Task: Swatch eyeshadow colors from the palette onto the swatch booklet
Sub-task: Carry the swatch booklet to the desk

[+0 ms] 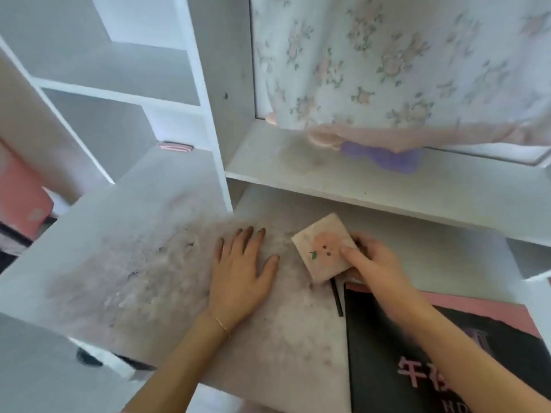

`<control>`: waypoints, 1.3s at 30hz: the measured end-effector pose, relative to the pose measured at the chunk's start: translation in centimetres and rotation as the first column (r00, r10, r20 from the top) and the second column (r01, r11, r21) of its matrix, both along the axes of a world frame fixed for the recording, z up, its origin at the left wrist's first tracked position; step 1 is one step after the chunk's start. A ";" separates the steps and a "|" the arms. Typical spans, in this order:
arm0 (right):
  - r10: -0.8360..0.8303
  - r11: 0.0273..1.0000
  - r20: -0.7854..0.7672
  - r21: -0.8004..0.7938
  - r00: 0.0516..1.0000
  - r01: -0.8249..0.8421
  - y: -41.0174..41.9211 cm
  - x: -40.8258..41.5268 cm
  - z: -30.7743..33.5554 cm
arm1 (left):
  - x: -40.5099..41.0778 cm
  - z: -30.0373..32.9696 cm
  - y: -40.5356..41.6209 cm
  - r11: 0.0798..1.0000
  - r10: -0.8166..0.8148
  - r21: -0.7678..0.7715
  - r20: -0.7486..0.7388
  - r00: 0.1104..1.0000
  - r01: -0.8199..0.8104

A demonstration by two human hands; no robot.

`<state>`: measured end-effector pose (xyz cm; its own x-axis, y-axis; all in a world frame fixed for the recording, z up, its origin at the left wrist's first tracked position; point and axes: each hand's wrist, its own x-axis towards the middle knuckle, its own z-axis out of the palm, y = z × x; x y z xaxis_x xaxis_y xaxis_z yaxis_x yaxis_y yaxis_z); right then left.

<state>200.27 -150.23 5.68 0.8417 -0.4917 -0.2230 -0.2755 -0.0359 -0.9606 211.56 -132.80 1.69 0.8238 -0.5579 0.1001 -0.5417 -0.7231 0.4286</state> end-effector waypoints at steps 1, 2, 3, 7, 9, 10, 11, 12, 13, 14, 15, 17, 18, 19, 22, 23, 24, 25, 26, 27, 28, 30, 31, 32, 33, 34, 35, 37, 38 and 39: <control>-0.019 0.998 0.028 0.065 0.999 0.017 0.4 -0.5 0.0 | -0.2 0.4 0.3 0.998 0.012 -0.066 -0.025 1.000 -0.013; -0.032 0.992 0.070 0.127 0.997 0.023 0.9 -0.8 0.1 | -0.6 0.9 0.7 0.991 0.010 -0.133 -0.039 0.999 -0.015; -0.043 0.983 0.115 0.180 0.992 0.021 1.3 -1.1 0.3 | -1.1 1.3 1.1 0.980 -0.010 -0.201 -0.040 0.999 0.002; -0.148 0.904 0.243 0.426 0.959 0.031 3.1 -1.6 1.2 | -3.7 2.7 2.1 0.887 -0.212 -0.439 -0.115 0.970 0.142; -0.177 0.863 0.299 0.505 0.938 0.002 3.7 -1.9 1.5 | -5.1 3.1 1.8 0.844 -0.270 -0.504 -0.107 0.957 0.182; -0.169 0.862 0.324 0.507 0.931 -0.020 4.0 -2.1 1.6 | -5.6 3.3 1.4 0.826 -0.279 -0.529 -0.085 0.957 0.194; -0.147 0.869 0.347 0.493 0.926 -0.046 4.2 -2.4 1.7 | -6.1 3.6 1.0 0.807 -0.278 -0.556 -0.062 0.959 0.198; -0.122 0.877 0.366 0.474 0.923 -0.072 4.4 -2.6 1.6 | -6.4 3.8 0.6 0.789 -0.267 -0.583 -0.043 0.963 0.193; -0.102 0.884 0.380 0.459 0.919 -0.091 4.5 -2.9 1.5 | -6.6 3.9 0.3 0.773 -0.249 -0.608 -0.029 0.968 0.181; -0.092 0.888 0.385 0.450 0.919 -0.100 4.5 -3.2 1.4 | -6.8 4.0 0.1 0.762 -0.224 -0.627 -0.018 0.974 0.164; -0.088 0.889 0.382 0.446 0.920 -0.101 4.5 -3.4 1.3 | -6.9 4.0 -0.2 0.754 -0.196 -0.641 -0.009 0.981 0.145; -0.088 0.888 0.371 0.451 0.924 -0.096 4.3 -3.7 1.0 | -7.0 3.7 -0.5 0.736 -0.132 -0.668 0.021 0.991 0.112; -0.091 0.886 0.363 0.455 0.927 -0.092 4.2 -3.9 0.9 | -7.0 3.4 -0.7 0.725 -0.102 -0.682 0.036 0.994 0.099; -0.102 0.881 0.354 0.467 0.930 -0.081 4.1 -3.9 0.7 | -7.0 3.1 -0.9 0.718 -0.075 -0.691 0.049 0.996 0.088; -0.162 0.863 0.324 0.505 0.932 -0.025 3.7 -3.7 0.2 | -7.0 2.4 -1.6 0.729 -0.019 -0.680 0.093 0.995 0.077; -0.172 0.867 0.314 0.498 0.934 -0.008 3.6 -3.6 0.1 | -6.9 2.3 -1.8 0.730 -0.023 -0.680 0.081 0.996 0.073; -0.180 0.870 0.309 0.494 0.934 0.004 3.5 -3.6 -0.1 | -6.9 2.2 -2.0 0.725 -0.027 -0.686 0.052 0.998 0.055; -0.184 0.869 0.309 0.494 0.933 0.007 3.4 -3.6 -0.1 | -6.8 2.3 -2.2 0.711 -0.017 -0.703 0.004 1.000 0.014; -0.178 0.873 0.311 0.488 0.933 0.004 3.2 -3.6 -0.3 | -6.6 2.2 -2.3 0.676 0.003 -0.734 -0.077 0.997 -0.058; -0.168 0.880 0.309 0.474 0.936 0.002 3.0 -3.6 -0.4 | -6.4 2.2 -2.5 0.610 0.009 -0.776 -0.194 0.981 -0.159; -0.157 0.892 0.299 0.452 0.941 0.005 2.8 -3.7 -0.6 | -6.1 2.2 -2.5 0.520 -0.021 -0.810 -0.330 0.944 -0.272; -0.146 0.912 0.274 0.411 0.951 0.021 2.7 -3.9 -1.0 | -5.5 2.2 -2.4 0.365 -0.162 -0.796 -0.564 0.809 -0.482; -0.139 0.918 0.282 0.395 0.949 0.017 2.7 -3.9 -1.2 | -5.2 2.3 -2.3 0.330 -0.224 -0.769 -0.627 0.746 -0.548; -0.125 0.925 0.295 0.381 0.947 0.004 2.9 -4.0 -1.4 | -5.1 2.2 -2.3 0.332 -0.243 -0.744 -0.662 0.709 -0.581; -0.110 0.929 0.311 0.369 0.944 -0.013 3.1 -4.0 -1.5 | -5.1 2.2 -2.3 0.350 -0.235 -0.725 -0.680 0.694 -0.592; -0.096 0.939 0.319 0.343 0.943 -0.020 3.4 -4.1 -1.6 | -5.0 2.2 -2.2 0.380 -0.201 -0.714 -0.684 0.701 -0.588; -0.088 0.951 0.326 0.309 0.941 -0.018 3.6 -4.2 -1.6 | -4.9 2.1 -2.0 0.424 -0.144 -0.709 -0.667 0.731 -0.564; -0.056 0.979 0.322 0.202 0.945 -0.010 3.7 -3.9 -1.9 | -3.9 1.6 -1.8 0.598 0.024 -0.663 -0.546 0.838 -0.449; -0.047 0.989 0.307 0.149 0.951 0.000 3.7 -3.8 -2.4 | -3.3 1.0 -1.5 0.695 0.093 -0.603 -0.465 0.880 -0.392; -0.036 0.997 0.314 0.083 0.949 0.010 3.6 -3.9 -2.3 | -3.0 0.9 -1.4 0.754 0.121 -0.564 -0.384 0.915 -0.336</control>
